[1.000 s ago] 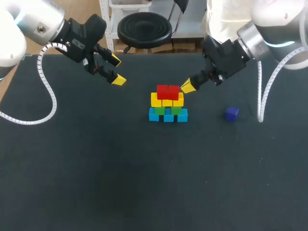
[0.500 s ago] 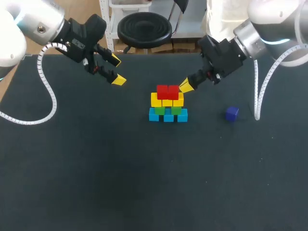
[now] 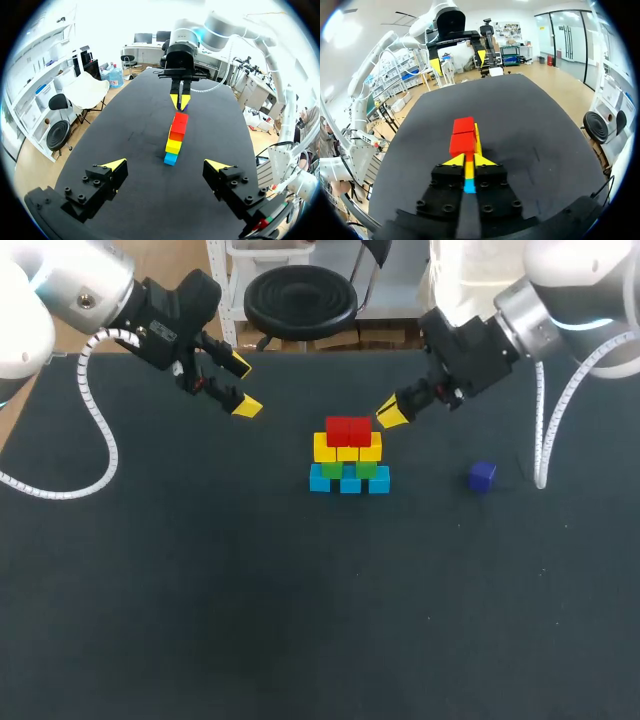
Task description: Place the blue cubes, place green cubes on the blue cubes, place the yellow cubes on the green cubes, then place the red cubes on the yellow cubes, and place purple cube on the red cubes.
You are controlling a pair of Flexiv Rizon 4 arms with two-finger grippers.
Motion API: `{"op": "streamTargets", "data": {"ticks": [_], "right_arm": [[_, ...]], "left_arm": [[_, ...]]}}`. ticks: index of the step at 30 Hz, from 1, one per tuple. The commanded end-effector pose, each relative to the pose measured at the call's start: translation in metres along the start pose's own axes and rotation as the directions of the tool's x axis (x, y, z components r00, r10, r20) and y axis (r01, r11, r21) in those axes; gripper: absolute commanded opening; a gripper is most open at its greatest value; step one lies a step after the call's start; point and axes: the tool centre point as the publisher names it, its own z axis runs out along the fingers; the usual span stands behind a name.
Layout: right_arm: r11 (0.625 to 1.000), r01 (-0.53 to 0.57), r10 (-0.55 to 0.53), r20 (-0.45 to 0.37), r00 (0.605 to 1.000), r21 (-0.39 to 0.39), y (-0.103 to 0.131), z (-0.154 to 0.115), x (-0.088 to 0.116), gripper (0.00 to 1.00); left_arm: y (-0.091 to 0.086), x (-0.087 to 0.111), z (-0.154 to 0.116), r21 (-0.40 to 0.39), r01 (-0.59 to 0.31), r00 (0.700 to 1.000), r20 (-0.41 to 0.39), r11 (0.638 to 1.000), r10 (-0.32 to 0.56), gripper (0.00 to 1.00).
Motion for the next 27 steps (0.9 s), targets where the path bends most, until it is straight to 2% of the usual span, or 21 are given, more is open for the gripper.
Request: {"op": "streamTargets", "data": {"ticks": [1, 6, 9, 13, 27], "right_arm": [[0.997, -0.011, 0.011, 0.006, 1.000, 0.071, 0.029, -0.019, 0.007, 1.00], [0.995, -0.040, 0.039, 0.013, 0.999, 0.091, 0.045, -0.033, 0.020, 1.00], [0.996, -0.054, 0.051, 0.036, 0.998, 0.074, 0.050, -0.040, 0.032, 1.00], [0.996, -0.061, 0.058, 0.037, 0.998, 0.065, 0.050, -0.050, 0.037, 1.00], [0.996, -0.063, 0.061, 0.037, 0.997, 0.067, 0.050, -0.052, 0.038, 1.00]], "left_arm": [[0.000, 0.001, 0.000, 0.000, -0.003, 1.000, 0.005, 1.000, 0.003, 1.00], [0.000, 0.001, 0.000, 0.000, -0.003, 1.000, 0.005, 1.000, 0.003, 1.00], [0.000, 0.001, 0.000, 0.000, -0.003, 1.000, 0.005, 1.000, 0.003, 1.00], [0.000, 0.001, 0.000, 0.000, -0.003, 1.000, 0.005, 1.000, 0.003, 1.00], [0.000, 0.001, 0.000, 0.000, -0.003, 1.000, 0.005, 1.000, 0.003, 1.00]]}}
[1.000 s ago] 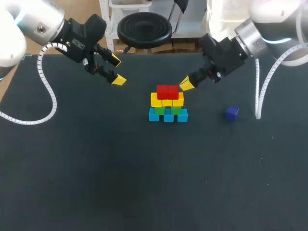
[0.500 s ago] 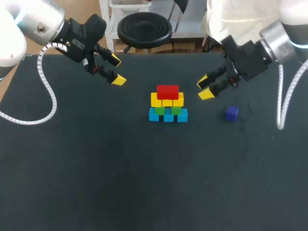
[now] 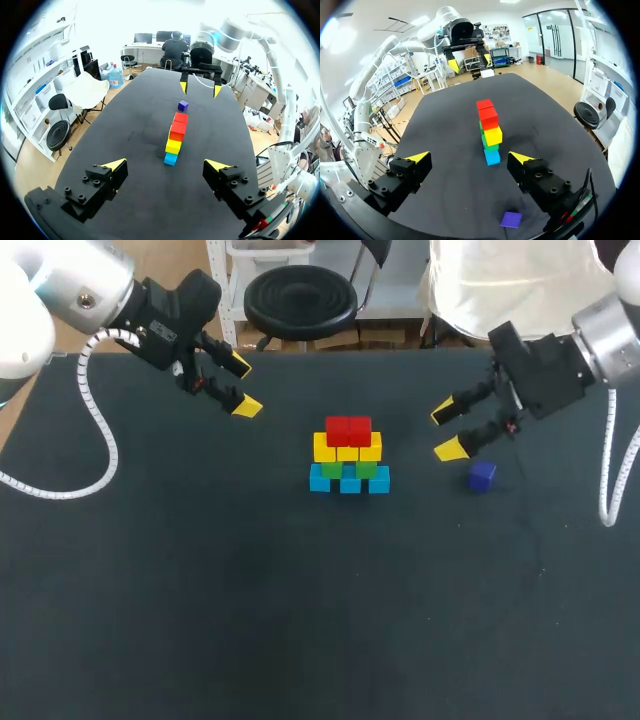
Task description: Place the blue cubes, place green cubes on the blue cubes, place the yellow cubes on the green cubes, then place the red cubes on the yellow cubes, and place purple cube on the red cubes.
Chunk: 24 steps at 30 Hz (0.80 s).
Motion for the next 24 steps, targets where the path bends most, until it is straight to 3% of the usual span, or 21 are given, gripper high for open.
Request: {"op": "streamTargets", "data": {"ticks": [1, 5, 12, 18, 24], "right_arm": [[1.000, 0.001, -0.001, 0.002, 1.000, 0.001, 0.000, 0.000, 0.000, 1.00], [1.000, 0.001, -0.001, 0.002, 1.000, 0.001, 0.000, 0.000, 0.000, 1.00], [0.993, -0.093, 0.086, 0.099, 0.991, 0.071, -0.005, -0.027, 0.047, 1.00], [0.977, -0.161, 0.150, 0.088, 0.985, 0.140, -0.005, -0.046, 0.070, 1.00], [0.968, -0.195, 0.197, 0.005, 0.980, 0.156, -0.001, -0.048, 0.084, 1.00]], "left_arm": [[0.000, 0.001, 0.000, 0.000, -0.003, 1.000, 0.005, 1.000, 0.003, 1.00], [0.000, 0.001, 0.000, 0.000, -0.003, 1.000, 0.005, 1.000, 0.003, 1.00], [0.000, 0.001, 0.000, 0.000, -0.003, 1.000, 0.005, 1.000, 0.003, 1.00], [0.000, 0.001, 0.000, 0.000, -0.003, 1.000, 0.005, 1.000, 0.003, 1.00], [0.000, 0.001, 0.000, 0.000, -0.003, 1.000, 0.005, 1.000, 0.003, 1.00]]}}
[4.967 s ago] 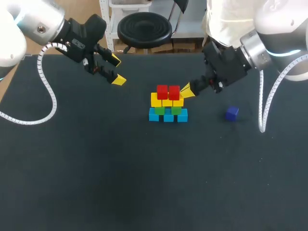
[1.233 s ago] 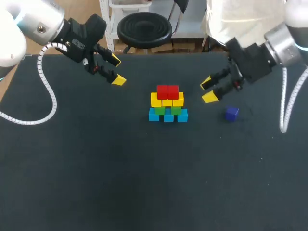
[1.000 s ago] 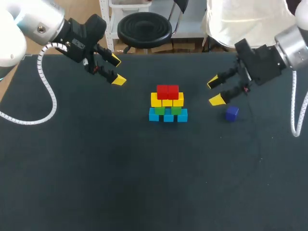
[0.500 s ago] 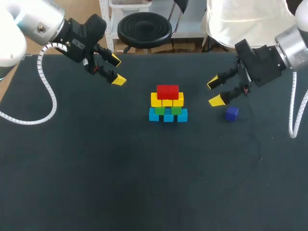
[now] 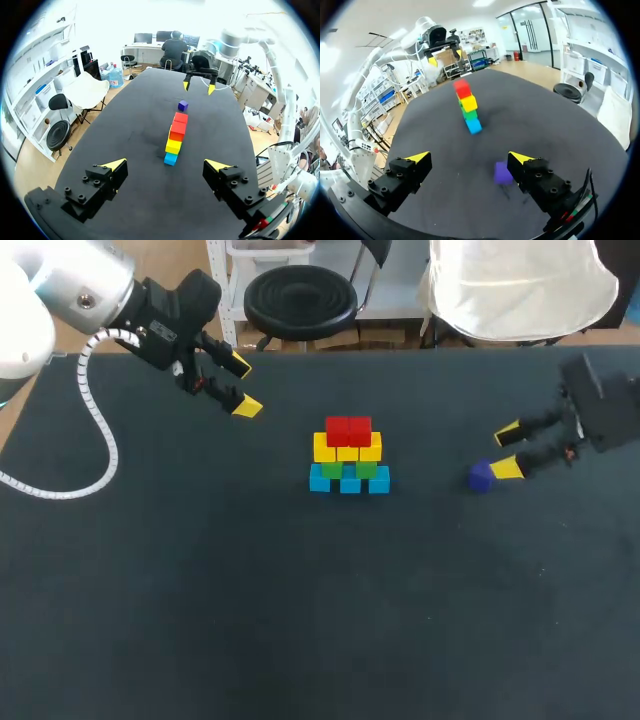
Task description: Place the blue cubes, place green cubes on the blue cubes, place the yellow cubes on the green cubes, then place the red cubes on the yellow cubes, and place purple cube on the red cubes.
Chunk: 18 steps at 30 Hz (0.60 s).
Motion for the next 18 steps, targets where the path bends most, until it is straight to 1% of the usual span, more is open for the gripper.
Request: {"op": "streamTargets", "data": {"ticks": [1, 5, 6, 9, 13, 14, 15, 16, 18], "right_arm": [[1.000, -0.006, 0.007, -0.065, 0.998, 0.022, 0.008, -0.002, 0.009, 1.00], [1.000, 0.009, -0.010, -0.071, 0.997, -0.013, 0.005, -0.004, 0.022, 1.00], [0.999, 0.035, -0.037, -0.066, 0.997, -0.025, 0.004, -0.004, 0.023, 1.00], [0.998, 0.056, -0.058, -0.067, 0.996, -0.035, 0.003, 0.000, 0.027, 1.00], [0.997, 0.070, -0.074, -0.095, 0.993, -0.045, -0.008, 0.006, 0.036, 1.00], [0.996, 0.074, -0.079, -0.092, 0.993, -0.051, -0.010, 0.007, 0.037, 1.00], [0.993, 0.108, -0.113, -0.108, 0.988, -0.046, -0.011, 0.008, 0.036, 1.00], [0.993, 0.113, -0.118, -0.113, 0.987, -0.045, -0.011, 0.008, 0.035, 1.00], [0.990, 0.135, -0.138, -0.104, 0.985, -0.034, -0.010, 0.008, 0.034, 1.00]], "left_arm": [[0.000, 0.001, 0.000, 0.000, -0.003, 1.000, 0.005, 1.000, 0.003, 1.00], [0.000, 0.001, 0.000, 0.000, -0.003, 1.000, 0.005, 1.000, 0.003, 1.00], [0.000, 0.001, 0.000, 0.000, -0.003, 1.000, 0.005, 1.000, 0.003, 1.00], [0.000, 0.001, 0.000, 0.000, -0.003, 1.000, 0.005, 1.000, 0.003, 1.00], [0.000, 0.001, 0.000, 0.000, -0.003, 1.000, 0.005, 1.000, 0.003, 1.00], [0.000, 0.001, 0.000, 0.000, -0.003, 1.000, 0.005, 1.000, 0.003, 1.00], [0.000, 0.001, 0.000, 0.000, -0.003, 1.000, 0.005, 1.000, 0.003, 1.00], [0.000, 0.001, 0.000, 0.000, -0.003, 1.000, 0.005, 1.000, 0.003, 1.00], [0.000, 0.001, 0.000, 0.000, -0.003, 1.000, 0.005, 1.000, 0.003, 1.00]]}}
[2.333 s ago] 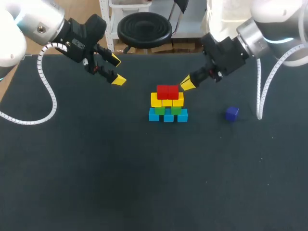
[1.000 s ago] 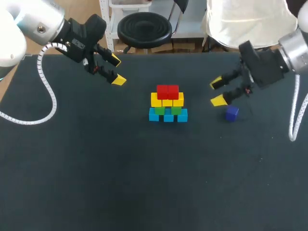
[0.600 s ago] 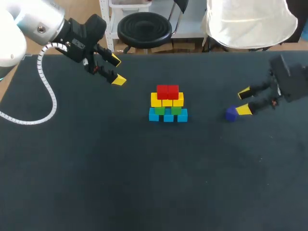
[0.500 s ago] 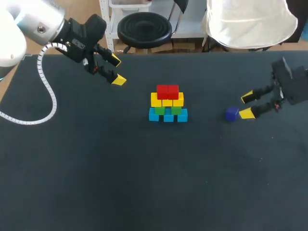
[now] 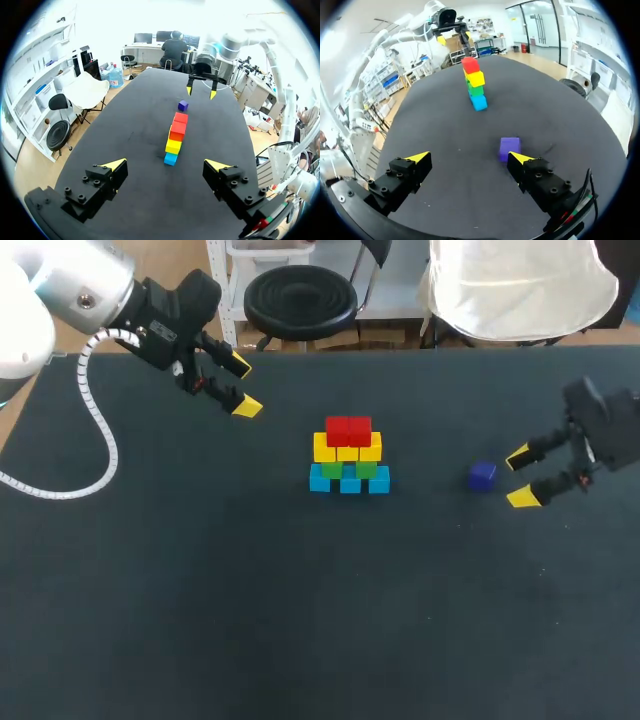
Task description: Place the blue cubes, place green cubes on the blue cubes, place the yellow cubes on the green cubes, then place the red cubes on the yellow cubes, and place purple cube on the red cubes.
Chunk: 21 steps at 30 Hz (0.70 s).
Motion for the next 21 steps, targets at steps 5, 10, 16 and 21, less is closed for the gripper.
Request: {"op": "streamTargets", "data": {"ticks": [5, 10, 16, 21], "right_arm": [[1.000, 0.020, -0.020, 0.011, 1.000, 0.001, -0.005, 0.005, -0.005, 1.00], [1.000, 0.020, -0.020, 0.011, 1.000, 0.001, -0.005, 0.005, -0.005, 1.00], [0.998, 0.047, -0.047, -0.017, 0.999, 0.039, 0.000, 0.002, -0.013, 1.00], [0.979, 0.068, -0.039, -0.149, 0.988, 0.191, 0.010, -0.007, -0.031, 1.00]], "left_arm": [[0.000, 0.001, 0.000, 0.000, -0.003, 1.000, 0.005, 1.000, 0.003, 1.00], [0.000, 0.001, 0.000, 0.000, -0.003, 1.000, 0.005, 1.000, 0.003, 1.00], [0.000, 0.001, 0.000, 0.000, -0.003, 1.000, 0.005, 1.000, 0.003, 1.00], [0.000, 0.001, 0.000, 0.000, -0.003, 1.000, 0.005, 1.000, 0.003, 1.00]]}}
